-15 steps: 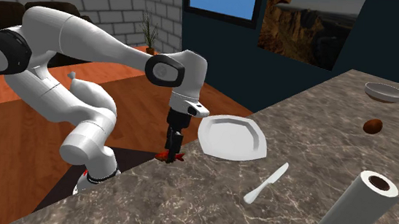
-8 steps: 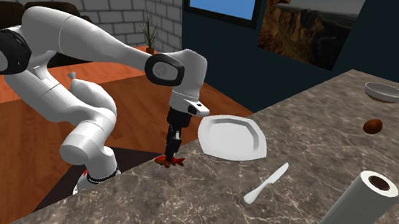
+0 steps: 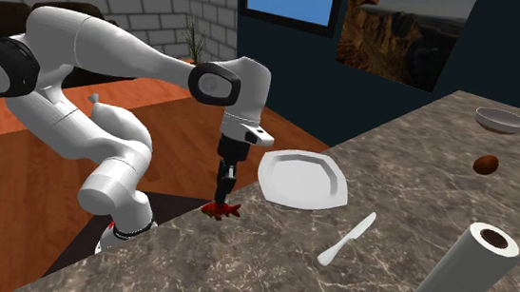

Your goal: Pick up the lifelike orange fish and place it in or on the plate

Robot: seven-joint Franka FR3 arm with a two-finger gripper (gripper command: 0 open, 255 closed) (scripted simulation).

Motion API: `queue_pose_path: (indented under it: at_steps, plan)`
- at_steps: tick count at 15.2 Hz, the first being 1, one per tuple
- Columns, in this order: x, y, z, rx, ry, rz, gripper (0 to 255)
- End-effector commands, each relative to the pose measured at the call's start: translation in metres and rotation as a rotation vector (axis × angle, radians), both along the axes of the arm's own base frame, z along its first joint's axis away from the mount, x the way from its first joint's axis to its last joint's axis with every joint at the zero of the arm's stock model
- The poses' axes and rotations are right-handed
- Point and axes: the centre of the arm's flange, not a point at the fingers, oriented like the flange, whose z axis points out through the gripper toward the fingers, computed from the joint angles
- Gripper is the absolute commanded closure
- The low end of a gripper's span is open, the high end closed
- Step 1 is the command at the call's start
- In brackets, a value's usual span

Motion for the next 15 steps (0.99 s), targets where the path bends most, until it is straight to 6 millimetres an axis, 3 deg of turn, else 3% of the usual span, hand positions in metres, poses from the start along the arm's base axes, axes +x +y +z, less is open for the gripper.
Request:
queue_pose_path:
  at_steps: [1, 6, 7, 8, 15]
  plan:
    - [-0.001, 0.000, 0.008, 0.000, 0.004, -0.001, 255]
    - [-0.001, 0.000, 0.034, 0.000, 0.004, -0.001, 255]
    - [-0.001, 0.000, 0.028, 0.000, 0.003, -0.001, 255]
    - [-0.001, 0.000, 0.028, 0.000, 0.003, -0.001, 0]
    - [0.003, -0.129, 0.031, 0.290, -0.165, 0.026, 0]
